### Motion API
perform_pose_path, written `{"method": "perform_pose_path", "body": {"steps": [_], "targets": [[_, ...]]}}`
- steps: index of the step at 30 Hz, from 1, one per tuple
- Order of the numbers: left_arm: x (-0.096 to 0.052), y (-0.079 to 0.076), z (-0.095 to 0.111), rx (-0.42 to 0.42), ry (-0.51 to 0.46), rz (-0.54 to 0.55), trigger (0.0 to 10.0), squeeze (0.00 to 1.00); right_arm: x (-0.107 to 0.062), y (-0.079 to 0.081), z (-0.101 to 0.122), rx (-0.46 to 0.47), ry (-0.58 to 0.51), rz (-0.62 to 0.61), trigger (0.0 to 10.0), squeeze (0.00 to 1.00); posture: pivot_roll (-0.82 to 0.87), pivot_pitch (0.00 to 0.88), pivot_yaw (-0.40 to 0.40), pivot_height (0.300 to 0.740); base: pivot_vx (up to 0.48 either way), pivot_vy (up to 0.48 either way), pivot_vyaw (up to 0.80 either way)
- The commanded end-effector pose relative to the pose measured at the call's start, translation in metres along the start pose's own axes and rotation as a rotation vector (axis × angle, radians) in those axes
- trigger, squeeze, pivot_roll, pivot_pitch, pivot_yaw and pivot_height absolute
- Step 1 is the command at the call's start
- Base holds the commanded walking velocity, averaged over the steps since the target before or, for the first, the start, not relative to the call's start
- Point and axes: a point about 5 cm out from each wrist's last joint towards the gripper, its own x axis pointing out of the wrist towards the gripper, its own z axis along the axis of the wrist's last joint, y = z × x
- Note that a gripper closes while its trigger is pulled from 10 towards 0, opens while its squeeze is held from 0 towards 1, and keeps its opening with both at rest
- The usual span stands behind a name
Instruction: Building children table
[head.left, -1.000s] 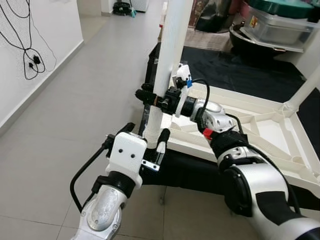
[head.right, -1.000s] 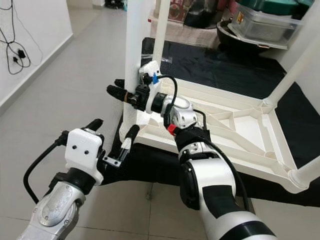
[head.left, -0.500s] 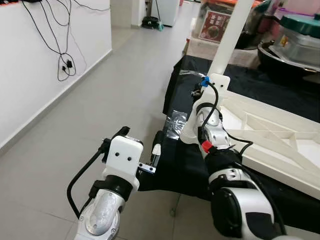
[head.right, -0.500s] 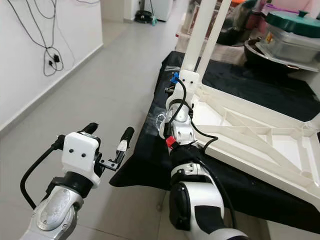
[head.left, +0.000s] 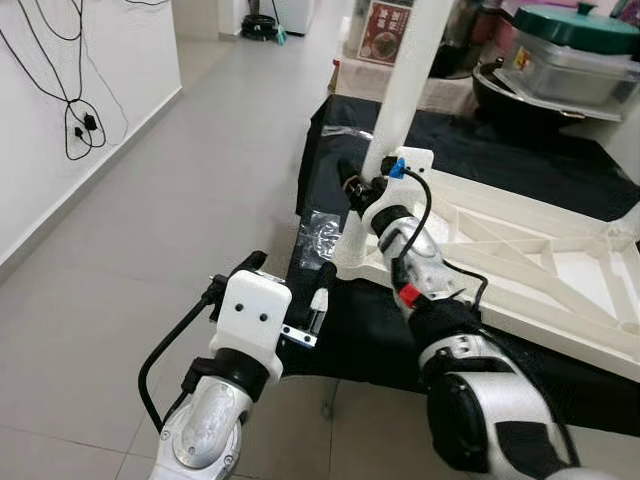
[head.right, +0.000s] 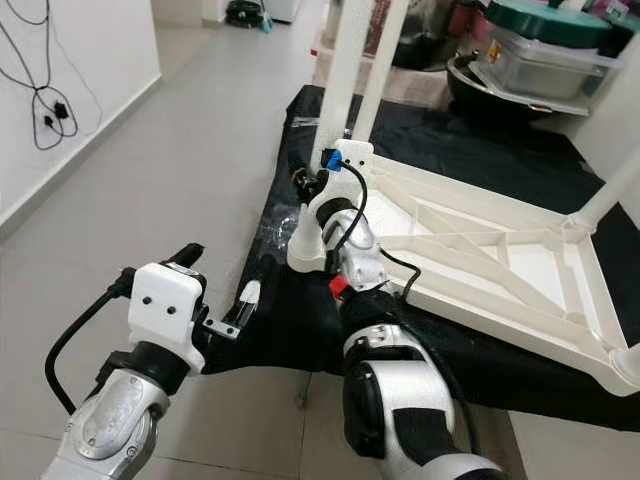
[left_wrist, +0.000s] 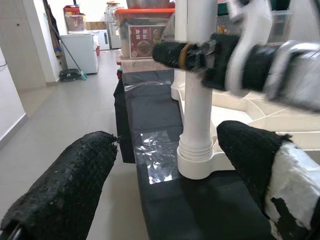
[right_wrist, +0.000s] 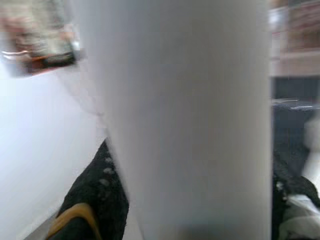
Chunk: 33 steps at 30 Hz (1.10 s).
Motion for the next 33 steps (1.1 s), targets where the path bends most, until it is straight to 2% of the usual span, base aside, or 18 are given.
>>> {"method": "perform_pose_path", "body": {"steps": [1, 2, 5, 9, 14, 15, 19, 20, 21, 23, 24, 27, 28, 29, 30, 31, 32, 33], "targets": [[0.0, -0.002, -0.002, 0.0, 0.011, -0.009, 10.0, 0.0, -0.004, 0.012, -0.002, 0.017, 0.053, 0.258, 10.0, 0.0, 0.14, 0.089, -0.13, 0.74, 0.0, 0.0, 0.0], [0.0, -0.002, -0.002, 0.0, 0.011, -0.009, 10.0, 0.0, -0.004, 0.012, -0.002, 0.017, 0.053, 0.258, 10.0, 0.0, 0.14, 0.089, -0.13, 0.74, 0.0, 0.0, 0.0], [0.0, -0.005, -0.001, -0.014, 0.008, -0.031, 10.0, 0.0, -0.017, 0.015, -0.007, 0.027, 0.164, 0.576, 10.0, 0.0, 0.14, 0.093, -0.131, 0.74, 0.0, 0.0, 0.0], [-0.001, -0.008, -0.002, -0.028, 0.014, -0.056, 10.0, 0.0, -0.021, 0.019, -0.011, 0.024, 0.223, 0.719, 10.0, 0.0, 0.14, 0.093, -0.131, 0.74, 0.0, 0.0, 0.0], [-0.002, -0.012, -0.002, -0.04, 0.023, -0.091, 10.0, 0.0, -0.013, 0.031, -0.016, -0.005, 0.282, 0.796, 10.0, 0.0, 0.15, 0.103, -0.129, 0.74, 0.0, 0.0, 0.0], [-0.002, -0.012, -0.002, -0.043, 0.023, -0.094, 10.0, 0.0, -0.007, 0.035, -0.016, -0.025, 0.27, 0.761, 0.0, 0.0, 0.15, 0.103, -0.13, 0.74, 0.0, 0.0, 0.0], [-0.003, -0.013, -0.002, -0.044, 0.023, -0.097, 10.0, 0.0, 0.0, 0.038, -0.014, -0.052, 0.245, 0.704, 0.0, 0.0, 0.15, 0.105, -0.13, 0.74, 0.0, 0.0, 0.0], [-0.002, -0.013, -0.002, -0.043, 0.023, -0.097, 10.0, 0.0, 0.004, 0.037, -0.012, -0.063, 0.218, 0.633, 0.0, 0.0, 0.15, 0.105, -0.132, 0.74, 0.0, 0.0, 0.0], [-0.002, -0.013, -0.002, -0.043, 0.023, -0.097, 10.0, 0.0, 0.004, 0.037, -0.012, -0.063, 0.218, 0.633, 0.0, 0.0, 0.15, 0.105, -0.132, 0.74, 0.0, 0.0, 0.0], [-0.002, -0.012, -0.002, -0.041, 0.023, -0.094, 10.0, 0.0, 0.01, 0.027, -0.006, -0.094, 0.153, 0.408, 0.0, 0.0, 0.15, 0.105, -0.133, 0.74, 0.0, 0.0, 0.0], [-0.002, -0.012, -0.002, -0.041, 0.023, -0.094, 10.0, 0.0, 0.01, 0.027, -0.006, -0.094, 0.153, 0.408, 0.0, 0.0, 0.15, 0.105, -0.133, 0.74, 0.0, 0.0, 0.0], [-0.002, -0.011, -0.002, -0.039, 0.022, -0.089, 10.0, 0.0, 0.01, -0.004, -0.006, -0.17, 0.143, -0.077, 0.0, 0.0, 0.14, 0.105, -0.131, 0.74, 0.0, 0.0, 0.0], [-0.002, -0.011, -0.002, -0.039, 0.022, -0.089, 10.0, 0.0, 0.01, -0.004, -0.006, -0.17, 0.143, -0.077, 0.0, 0.0, 0.14, 0.105, -0.131, 0.74, 0.0, 0.0, 0.0], [-0.001, -0.011, -0.002, -0.037, 0.022, -0.087, 10.0, 0.0, 0.001, -0.024, -0.009, -0.184, 0.15, -0.348, 0.0, 0.0, 0.14, 0.105, -0.128, 0.74, 0.0, 0.0, 0.0], [-0.001, -0.01, -0.002, -0.036, 0.022, -0.086, 10.0, 0.0, -0.007, -0.037, -0.011, -0.19, 0.156, -0.523, 0.0, 0.0, 0.14, 0.106, -0.127, 0.74, 0.0, 0.0, 0.0], [-0.001, -0.01, -0.002, -0.036, 0.022, -0.086, 10.0, 0.0, -0.007, -0.037, -0.011, -0.19, 0.156, -0.523, 0.0, 0.0, 0.14, 0.106, -0.127, 0.74, 0.0, 0.0, 0.0], [-0.001, -0.01, -0.002, -0.035, 0.022, -0.084, 10.0, 0.0, -0.022, -0.05, -0.015, -0.178, 0.152, -0.724, 0.0, 0.0, 0.14, 0.106, -0.127, 0.74, 0.0, 0.0, 0.0], [-0.001, -0.01, -0.002, -0.032, 0.021, -0.083, 10.0, 0.0, -0.032, -0.054, -0.023, -0.147, 0.16, -0.843, 0.0, 0.0, 0.14, 0.106, -0.127, 0.74, 0.0, 0.0, 0.0]]}}
